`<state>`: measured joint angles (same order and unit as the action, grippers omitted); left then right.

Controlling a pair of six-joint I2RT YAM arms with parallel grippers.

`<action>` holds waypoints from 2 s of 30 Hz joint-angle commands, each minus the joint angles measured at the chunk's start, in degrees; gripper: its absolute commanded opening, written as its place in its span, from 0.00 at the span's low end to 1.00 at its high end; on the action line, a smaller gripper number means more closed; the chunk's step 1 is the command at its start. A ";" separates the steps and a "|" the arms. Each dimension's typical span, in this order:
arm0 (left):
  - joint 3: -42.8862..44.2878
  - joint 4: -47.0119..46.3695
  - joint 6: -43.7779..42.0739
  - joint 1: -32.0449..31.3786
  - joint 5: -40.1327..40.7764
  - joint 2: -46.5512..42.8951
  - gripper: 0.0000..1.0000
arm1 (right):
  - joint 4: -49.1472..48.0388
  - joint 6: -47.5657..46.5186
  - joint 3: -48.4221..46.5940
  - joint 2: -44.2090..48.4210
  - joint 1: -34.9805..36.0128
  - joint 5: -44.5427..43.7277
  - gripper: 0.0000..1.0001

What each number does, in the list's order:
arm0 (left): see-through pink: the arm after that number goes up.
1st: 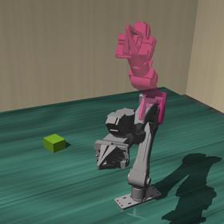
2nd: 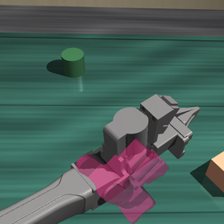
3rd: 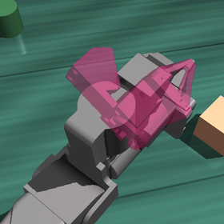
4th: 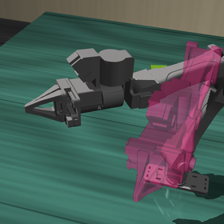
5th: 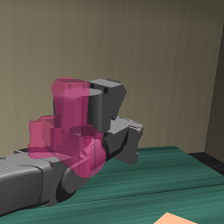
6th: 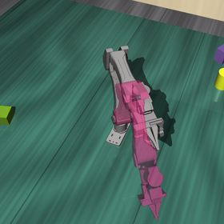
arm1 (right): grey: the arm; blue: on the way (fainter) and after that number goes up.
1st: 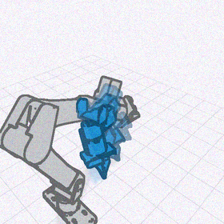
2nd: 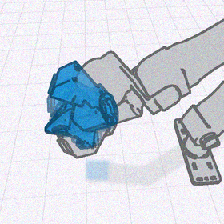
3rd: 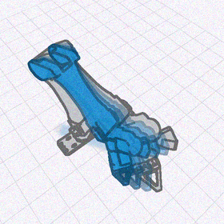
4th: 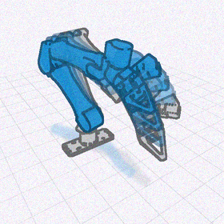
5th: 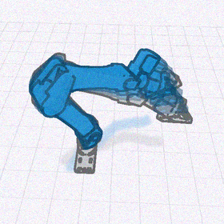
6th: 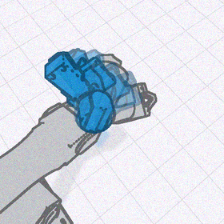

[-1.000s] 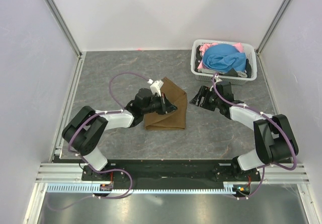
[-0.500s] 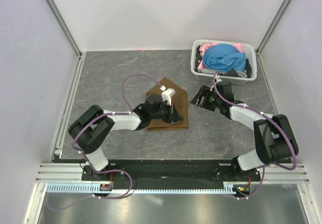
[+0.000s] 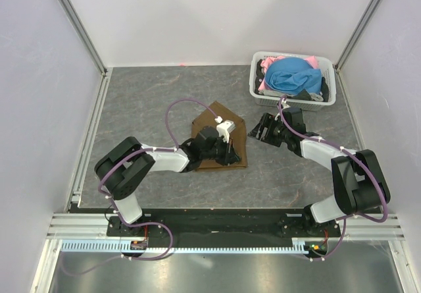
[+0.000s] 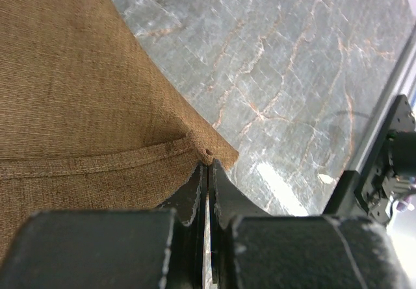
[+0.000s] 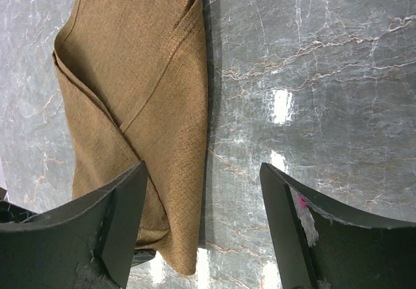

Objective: Fold the napkin, place the utensils inside, and roll it up
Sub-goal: Fold the napkin, then roll the napkin with the utensil

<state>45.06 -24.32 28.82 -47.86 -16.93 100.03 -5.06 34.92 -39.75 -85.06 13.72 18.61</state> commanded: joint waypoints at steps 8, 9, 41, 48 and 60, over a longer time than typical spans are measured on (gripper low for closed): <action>2.40 -1.08 -0.87 -1.71 4.54 1.31 0.09 | -1.18 0.86 1.43 2.52 -0.09 1.08 0.78; 2.58 -1.08 -0.61 -1.80 4.10 1.31 0.26 | -0.92 0.86 1.60 2.88 -0.18 0.99 0.79; -17.63 25.90 16.88 27.11 1.55 -37.62 0.98 | -0.04 2.61 9.25 5.34 7.03 8.11 0.67; -21.06 25.29 19.52 28.43 -1.96 -36.57 0.92 | -0.65 2.17 8.81 3.14 7.03 6.44 0.49; -27.74 10.70 26.64 28.61 -7.07 -30.43 0.82 | -1.27 1.73 8.72 0.77 7.20 7.05 0.14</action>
<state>18.35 -6.98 51.68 -19.57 -21.71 67.46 -4.36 37.21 -30.44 -83.59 20.73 25.61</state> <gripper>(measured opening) 0.840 0.178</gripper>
